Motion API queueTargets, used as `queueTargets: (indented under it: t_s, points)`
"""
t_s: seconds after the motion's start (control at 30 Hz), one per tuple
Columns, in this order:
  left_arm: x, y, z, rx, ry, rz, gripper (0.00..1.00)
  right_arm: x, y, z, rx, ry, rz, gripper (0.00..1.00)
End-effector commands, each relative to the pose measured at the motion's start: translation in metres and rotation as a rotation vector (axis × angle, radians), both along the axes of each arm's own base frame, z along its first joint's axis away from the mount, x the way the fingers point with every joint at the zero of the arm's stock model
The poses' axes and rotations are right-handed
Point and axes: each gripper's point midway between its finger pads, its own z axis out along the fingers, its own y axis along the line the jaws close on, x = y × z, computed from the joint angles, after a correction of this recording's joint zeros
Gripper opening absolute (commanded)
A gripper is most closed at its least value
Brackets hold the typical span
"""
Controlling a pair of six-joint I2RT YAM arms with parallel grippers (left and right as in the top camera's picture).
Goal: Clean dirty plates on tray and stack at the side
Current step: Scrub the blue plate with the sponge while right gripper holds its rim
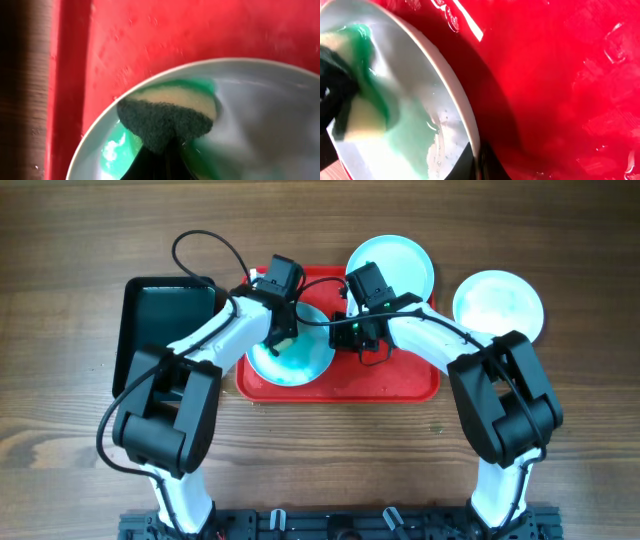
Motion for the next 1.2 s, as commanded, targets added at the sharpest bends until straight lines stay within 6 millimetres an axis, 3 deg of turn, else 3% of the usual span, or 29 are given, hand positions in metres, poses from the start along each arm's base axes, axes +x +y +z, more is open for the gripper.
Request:
queueTargets:
  t_s: [0.0,0.3,0.43,0.63,0.8,0.9,1.03,1.17]
  points:
    - [-0.059,-0.042,-0.023,-0.254,0.273,-0.231,0.04,-0.008,0.001,-0.014,0.004,0.041,0.028,0.04]
    - [-0.088,-0.099,0.004,-0.612,0.319,-0.563,0.04,-0.015,0.005,-0.012,0.055,0.075,0.058,0.04]
    - [-0.071,-0.102,0.004,-0.601,0.245,-0.569,0.04,-0.015,0.005,-0.012,0.055,0.074,0.058,0.04]
    - [-0.010,-0.072,-0.009,-0.374,0.056,-0.314,0.04,-0.015,0.005,-0.012,0.054,0.074,0.057,0.04]
    - [0.020,-0.038,-0.010,-0.178,-0.065,-0.169,0.04,-0.015,0.004,-0.012,0.052,0.072,0.056,0.04]
    - [0.023,-0.013,-0.012,-0.054,-0.080,-0.094,0.04,-0.015,0.004,-0.012,0.051,0.072,0.056,0.04]
    - [0.008,0.025,-0.013,0.102,-0.054,0.102,0.04,-0.014,0.004,-0.012,0.051,0.072,0.056,0.04]
    - [-0.013,0.039,-0.016,0.158,0.016,0.160,0.04,-0.014,0.004,-0.013,0.048,0.071,0.054,0.04]
